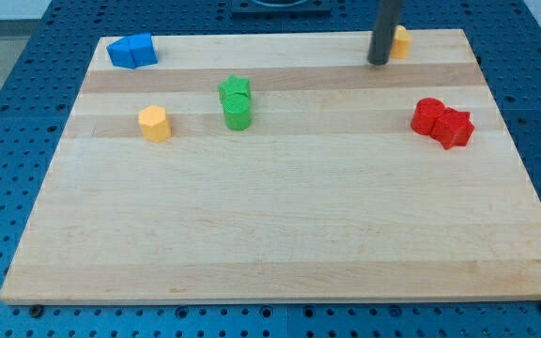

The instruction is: Move yellow hexagon into green blocks

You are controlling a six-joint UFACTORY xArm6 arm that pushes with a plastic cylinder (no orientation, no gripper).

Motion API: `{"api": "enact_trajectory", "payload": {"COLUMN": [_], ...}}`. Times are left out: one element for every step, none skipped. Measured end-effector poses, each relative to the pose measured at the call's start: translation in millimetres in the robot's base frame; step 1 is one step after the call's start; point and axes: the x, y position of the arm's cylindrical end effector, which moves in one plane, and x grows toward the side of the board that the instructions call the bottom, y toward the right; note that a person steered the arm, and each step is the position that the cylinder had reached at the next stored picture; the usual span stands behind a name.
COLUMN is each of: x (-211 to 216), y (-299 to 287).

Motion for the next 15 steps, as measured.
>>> {"api": "enact_trajectory", "payload": {"x": [-19, -33, -33, -33, -12, 56, 143, 223, 227, 184, 141, 112, 110, 135, 160], "y": [-4, 25, 39, 39, 11, -21, -88, -187, -294, -352, -352, -327, -295, -275, -265]}}
